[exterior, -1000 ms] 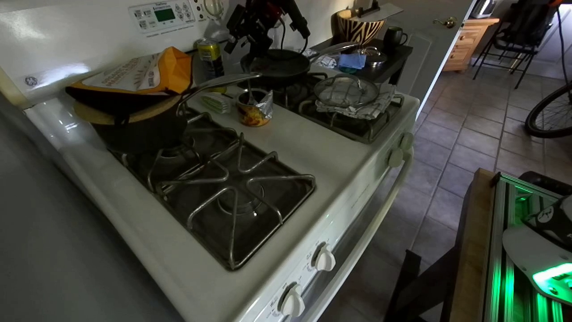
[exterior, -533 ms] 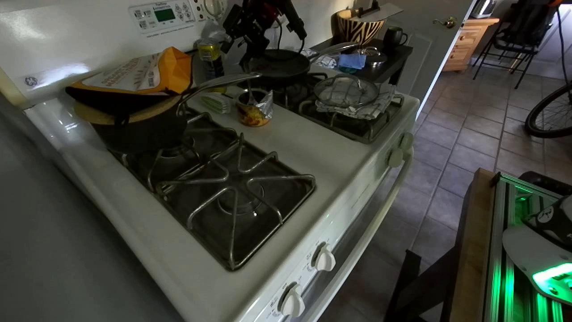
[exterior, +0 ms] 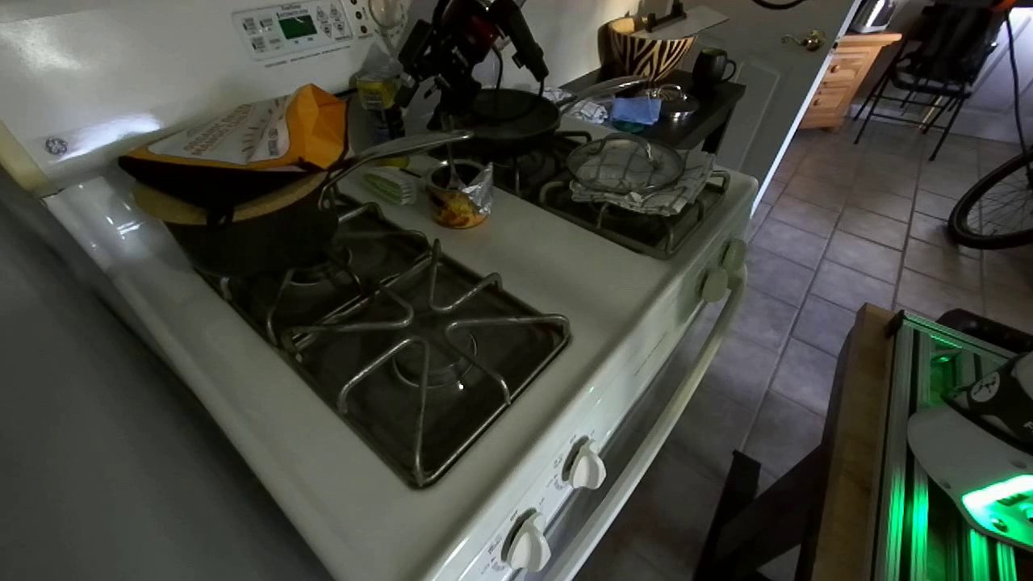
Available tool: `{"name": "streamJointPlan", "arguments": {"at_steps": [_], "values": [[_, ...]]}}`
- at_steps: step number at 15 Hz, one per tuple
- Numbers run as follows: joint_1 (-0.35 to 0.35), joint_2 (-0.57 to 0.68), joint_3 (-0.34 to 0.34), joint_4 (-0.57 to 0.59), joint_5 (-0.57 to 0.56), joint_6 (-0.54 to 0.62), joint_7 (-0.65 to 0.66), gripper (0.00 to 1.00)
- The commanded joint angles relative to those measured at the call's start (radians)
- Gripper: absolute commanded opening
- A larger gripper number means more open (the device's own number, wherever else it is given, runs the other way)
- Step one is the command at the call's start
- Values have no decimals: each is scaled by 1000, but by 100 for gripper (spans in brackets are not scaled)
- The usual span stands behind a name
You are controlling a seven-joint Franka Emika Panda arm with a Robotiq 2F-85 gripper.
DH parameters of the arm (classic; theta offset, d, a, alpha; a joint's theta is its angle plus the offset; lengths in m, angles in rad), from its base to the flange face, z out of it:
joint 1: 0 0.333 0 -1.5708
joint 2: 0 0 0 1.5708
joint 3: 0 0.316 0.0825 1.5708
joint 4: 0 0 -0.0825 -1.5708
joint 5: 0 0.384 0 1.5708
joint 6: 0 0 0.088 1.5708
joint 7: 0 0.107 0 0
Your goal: Use the spoon to scoop up the contents in the tin can and put them on the can
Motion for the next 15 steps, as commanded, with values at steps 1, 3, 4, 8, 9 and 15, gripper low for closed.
{"name": "streamJointPlan", "arguments": {"at_steps": [1, 3, 4, 8, 9, 15], "values": [[-12, 33, 6, 54, -34, -71, 31, 78], [-14, 34, 2, 58, -44, -87, 40, 75], [-15, 32, -1, 54, -48, -87, 45, 73], [-20, 30, 0, 50, -46, -61, 50, 76], [-18, 31, -1, 51, -47, -51, 54, 77], [-12, 35, 1, 63, -57, -49, 66, 49]]}}
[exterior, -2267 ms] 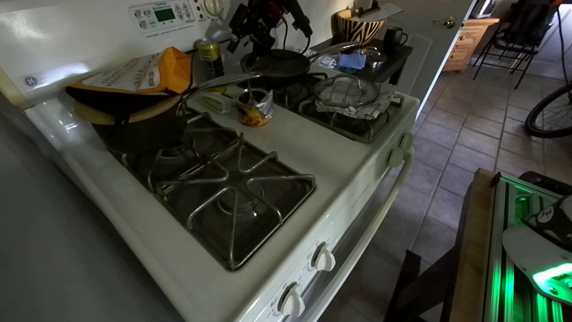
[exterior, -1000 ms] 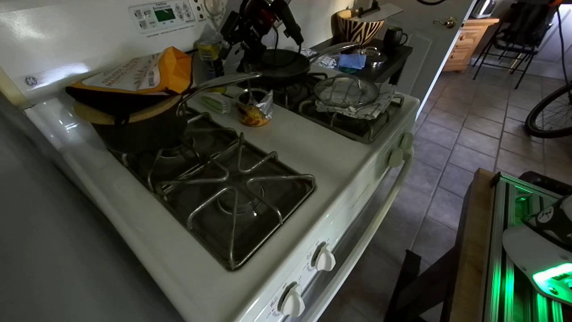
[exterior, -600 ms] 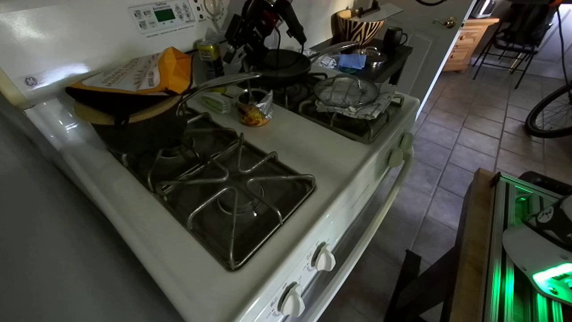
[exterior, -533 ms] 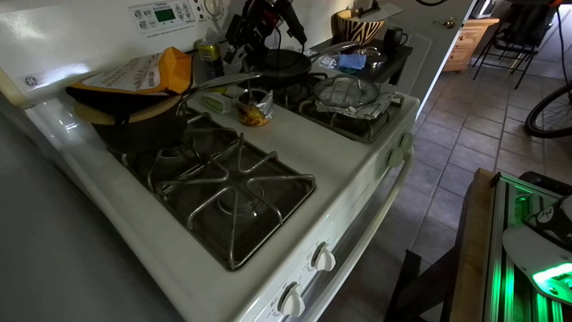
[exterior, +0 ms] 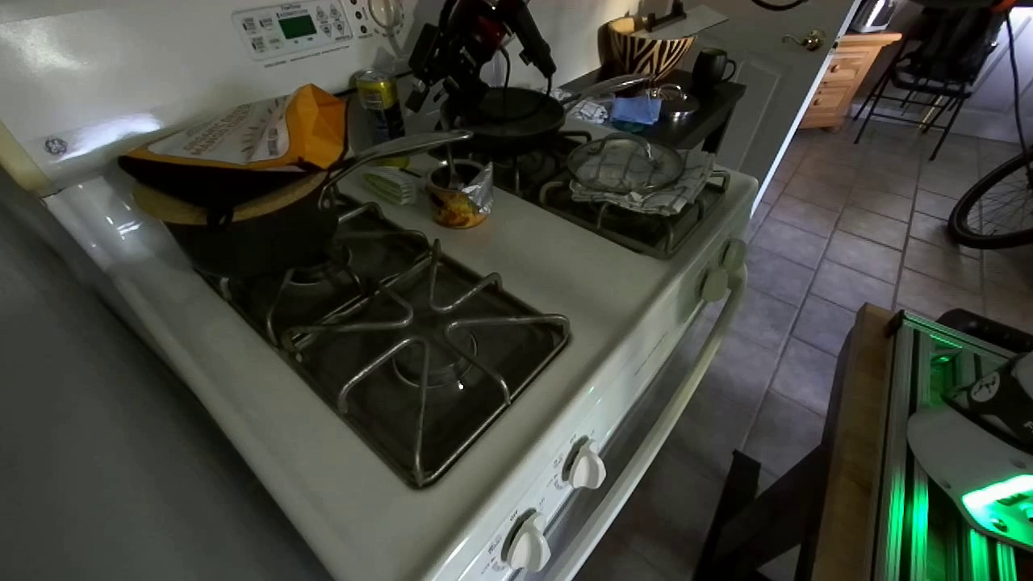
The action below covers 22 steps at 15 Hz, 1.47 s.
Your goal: Use the spoon to scoop up the contents in the tin can and put them on the can
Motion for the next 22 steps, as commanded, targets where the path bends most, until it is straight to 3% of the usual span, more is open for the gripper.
{"name": "streamJointPlan", "arguments": {"at_steps": [1, 6, 11, 22], "values": [[4, 18, 1, 32, -29, 4, 28, 42], [2, 15, 1, 31, -44, 9, 34, 2], [-1, 3, 4, 20, -57, 22, 31, 2], [-14, -112, 22, -77, -154, 195, -98, 2]]}}
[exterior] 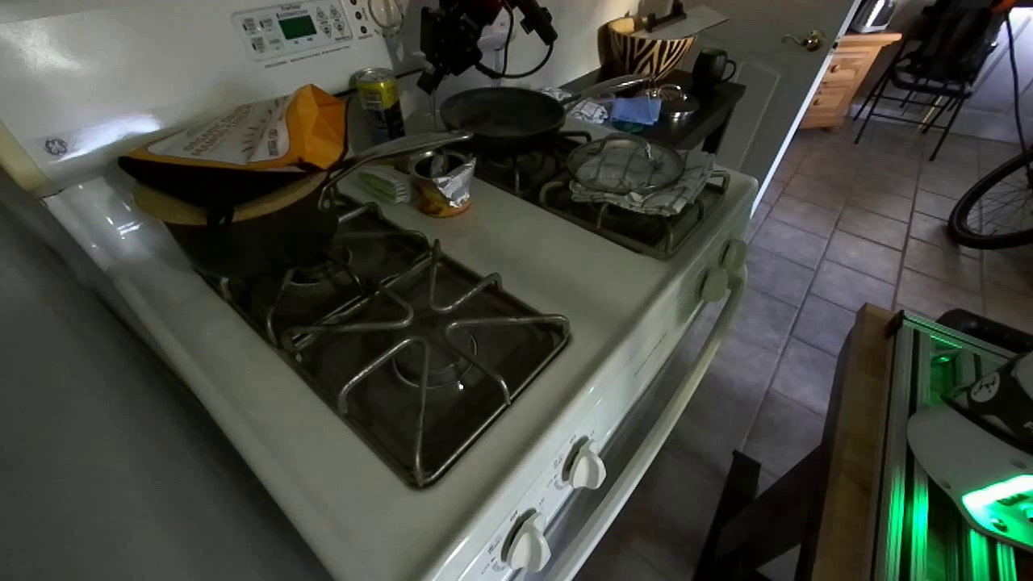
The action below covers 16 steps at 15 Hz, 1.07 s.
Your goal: Use the spoon to scoop up the contents in the tin can and put them on the can
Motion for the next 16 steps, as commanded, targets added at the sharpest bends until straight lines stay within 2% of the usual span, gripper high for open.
{"name": "streamJointPlan", "arguments": {"at_steps": [1, 4, 7, 11, 14, 16], "values": [[-14, -77, 25, -92, -36, 39, -101, 2], [-18, -135, 32, -158, -51, 73, -194, 2], [-29, -206, 53, -262, -24, 191, -311, 2], [-61, -281, 115, -390, 89, 313, -462, 3], [-74, -334, 133, -473, 196, 311, -591, 3], [-77, -383, 118, -543, 265, 309, -666, 2]]}}
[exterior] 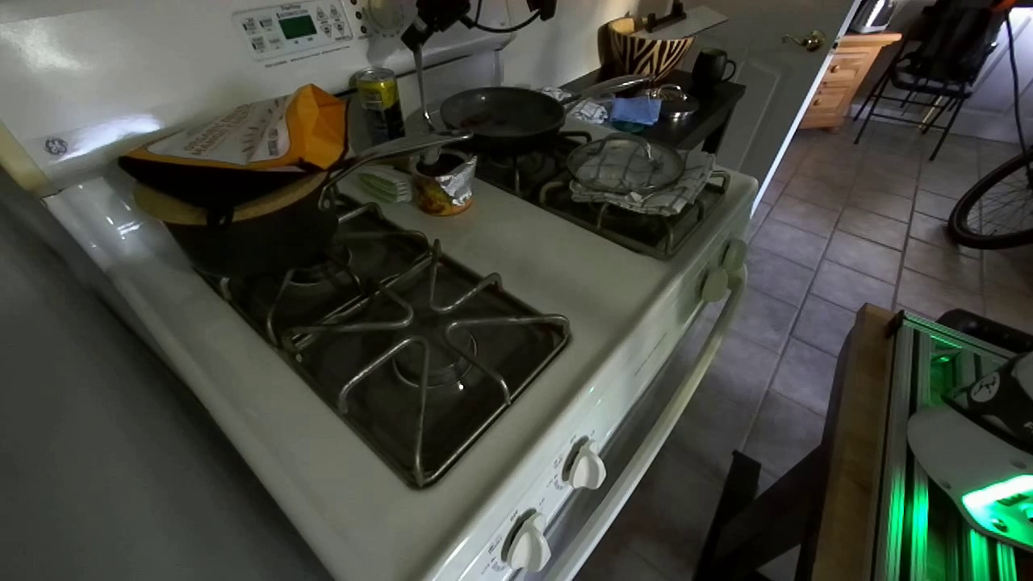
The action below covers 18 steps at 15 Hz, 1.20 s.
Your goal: Use the spoon to scoop up the contents in the tin can and put them on the can
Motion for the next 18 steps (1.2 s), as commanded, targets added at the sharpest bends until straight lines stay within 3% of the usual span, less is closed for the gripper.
{"name": "streamJointPlan", "arguments": {"at_steps": [1, 5, 6, 8, 14, 18], "values": [[-24, -126, -7, -186, 136, 32, -144, 2], [-34, -248, -63, -340, 371, 108, -275, 3], [18, -153, -96, -214, 290, 55, -219, 7], [15, -201, -122, -271, 347, 66, -257, 2], [108, -172, -153, -209, 300, 116, -248, 2], [163, -156, -166, -192, 223, 218, -209, 2]]}}
